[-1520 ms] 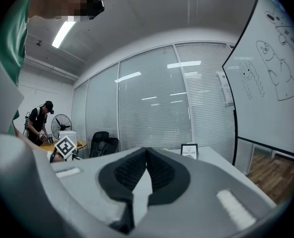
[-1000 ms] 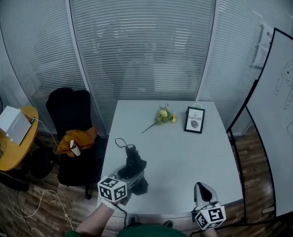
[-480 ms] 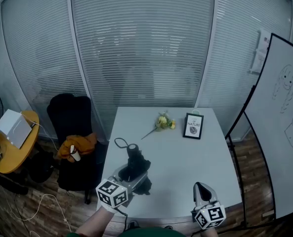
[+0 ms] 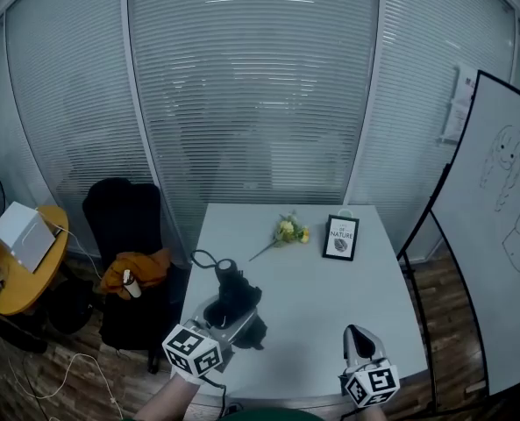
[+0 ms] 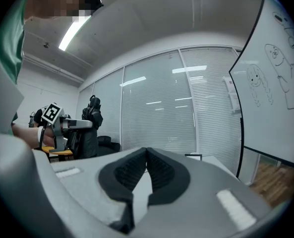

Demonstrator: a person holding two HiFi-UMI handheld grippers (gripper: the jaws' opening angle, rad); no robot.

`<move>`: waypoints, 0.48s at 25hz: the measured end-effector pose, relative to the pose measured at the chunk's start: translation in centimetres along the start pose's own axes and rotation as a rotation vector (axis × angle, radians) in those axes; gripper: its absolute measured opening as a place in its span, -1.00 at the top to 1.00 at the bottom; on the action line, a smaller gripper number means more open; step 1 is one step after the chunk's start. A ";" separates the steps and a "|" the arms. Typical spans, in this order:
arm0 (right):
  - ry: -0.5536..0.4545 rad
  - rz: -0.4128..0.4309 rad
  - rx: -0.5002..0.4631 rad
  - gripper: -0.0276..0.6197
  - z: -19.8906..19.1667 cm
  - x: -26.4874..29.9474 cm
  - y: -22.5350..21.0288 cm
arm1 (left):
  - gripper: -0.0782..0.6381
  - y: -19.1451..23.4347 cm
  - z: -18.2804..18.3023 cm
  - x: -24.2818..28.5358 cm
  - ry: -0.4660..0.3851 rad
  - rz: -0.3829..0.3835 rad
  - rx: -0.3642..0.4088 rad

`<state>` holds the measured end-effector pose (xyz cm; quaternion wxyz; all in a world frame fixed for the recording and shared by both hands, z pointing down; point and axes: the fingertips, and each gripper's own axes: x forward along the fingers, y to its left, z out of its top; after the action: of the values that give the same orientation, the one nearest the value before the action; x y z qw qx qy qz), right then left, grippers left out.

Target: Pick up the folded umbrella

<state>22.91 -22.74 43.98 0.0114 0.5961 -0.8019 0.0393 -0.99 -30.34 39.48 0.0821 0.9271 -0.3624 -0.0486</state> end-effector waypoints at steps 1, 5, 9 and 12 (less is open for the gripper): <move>-0.001 -0.014 0.007 0.91 0.0 0.2 -0.3 | 0.01 0.0 0.2 0.0 -0.005 -0.002 0.009; -0.012 -0.028 0.024 0.91 0.5 0.7 -0.5 | 0.01 0.0 0.8 0.1 -0.014 -0.011 0.004; -0.041 0.009 -0.011 0.91 1.6 2.2 -0.3 | 0.01 0.5 1.6 0.9 -0.042 -0.013 0.010; -0.075 0.037 -0.029 0.91 2.2 2.8 0.2 | 0.01 0.6 2.1 1.3 -0.048 -0.013 0.030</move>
<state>21.94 -25.53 41.92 -0.0110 0.5821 -0.8130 0.0056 -0.70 -31.91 37.46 0.0593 0.9291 -0.3589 -0.0658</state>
